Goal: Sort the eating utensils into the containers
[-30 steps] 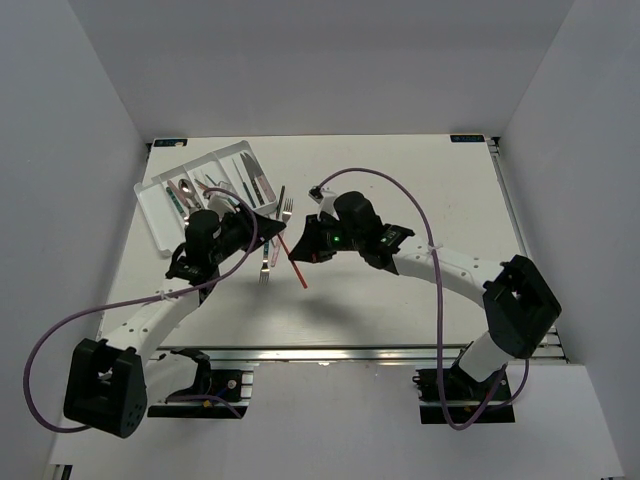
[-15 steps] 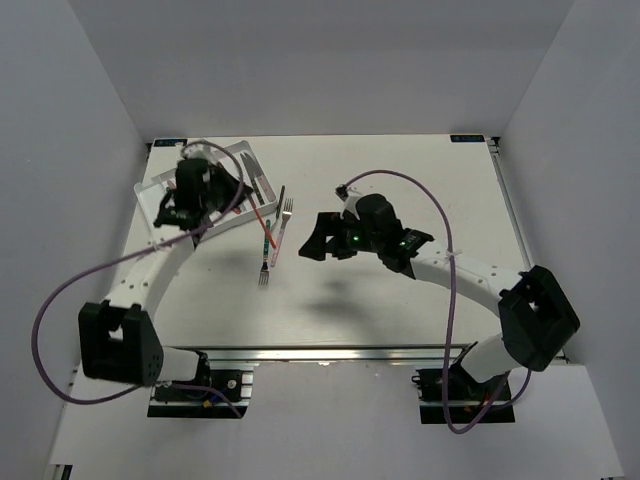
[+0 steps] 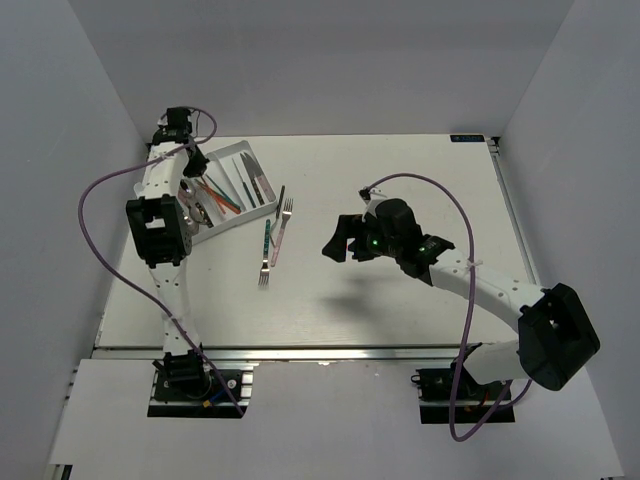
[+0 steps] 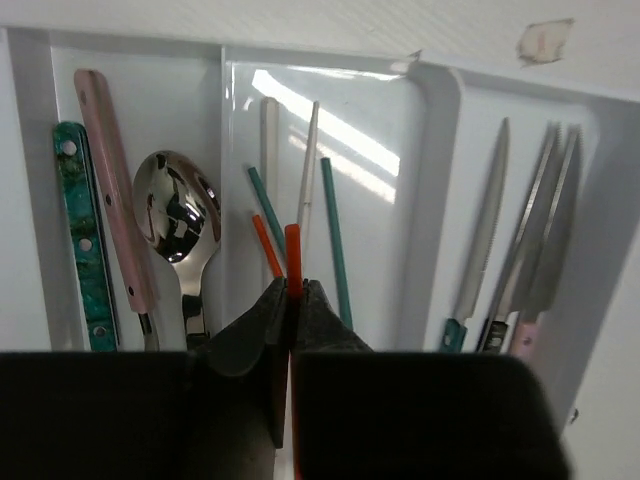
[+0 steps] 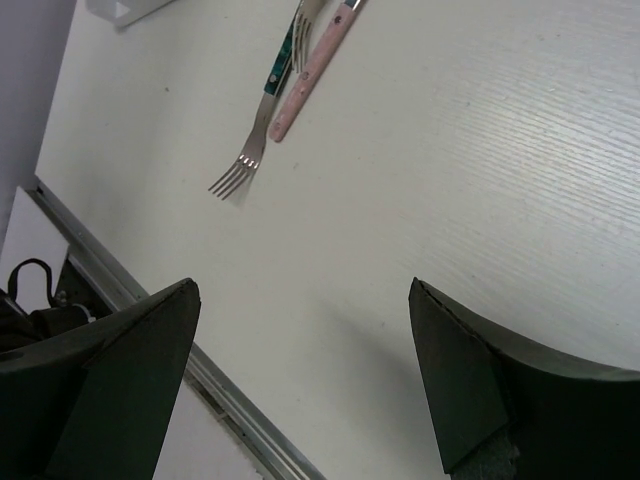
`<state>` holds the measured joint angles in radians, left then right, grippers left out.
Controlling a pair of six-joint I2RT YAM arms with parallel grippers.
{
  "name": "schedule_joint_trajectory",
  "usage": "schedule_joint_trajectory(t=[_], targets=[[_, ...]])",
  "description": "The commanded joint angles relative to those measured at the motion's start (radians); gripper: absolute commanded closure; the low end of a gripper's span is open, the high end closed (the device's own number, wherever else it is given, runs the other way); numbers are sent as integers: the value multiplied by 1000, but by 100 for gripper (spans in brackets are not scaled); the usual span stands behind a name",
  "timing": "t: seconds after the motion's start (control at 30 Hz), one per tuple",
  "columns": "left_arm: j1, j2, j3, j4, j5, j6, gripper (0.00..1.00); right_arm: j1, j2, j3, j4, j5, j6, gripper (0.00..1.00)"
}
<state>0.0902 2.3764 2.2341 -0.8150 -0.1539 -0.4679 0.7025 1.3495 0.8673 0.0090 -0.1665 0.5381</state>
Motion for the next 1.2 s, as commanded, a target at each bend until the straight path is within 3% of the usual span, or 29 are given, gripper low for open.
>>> schedule_joint_trajectory(t=[0.0, 0.03, 0.13, 0.27, 0.3, 0.4, 0.53, 0.67, 0.93, 1.17], targets=[[-4, -46, 66, -133, -47, 37, 81, -8, -29, -8, -7, 45, -43, 11], [-3, -61, 35, -116, -39, 37, 66, -8, -24, -7, -7, 47, -47, 11], [-3, -150, -117, -32, -24, 34, 42, -9, -6, 7, -7, 48, -53, 11], [-6, -238, -197, 13, 2, 32, 27, -9, 14, 24, -33, 53, -50, 11], [-12, -278, -221, 16, 5, 31, 2, -11, 17, 24, -34, 56, -47, 11], [-50, -412, -306, 55, -30, 34, 2, -9, 19, 21, -40, 76, -43, 11], [-229, -598, -532, 120, -130, 25, 2, -11, 13, 22, -72, 120, -49, 11], [-360, -713, -721, 214, -139, 12, 5, -23, -13, 9, -118, 151, -61, 11], [-541, -671, -835, 224, -103, 49, 46, -58, -128, -112, -159, 194, -124, 11], [-595, -573, -849, 287, -33, 98, 53, -72, -122, -162, -158, 176, -151, 11]])
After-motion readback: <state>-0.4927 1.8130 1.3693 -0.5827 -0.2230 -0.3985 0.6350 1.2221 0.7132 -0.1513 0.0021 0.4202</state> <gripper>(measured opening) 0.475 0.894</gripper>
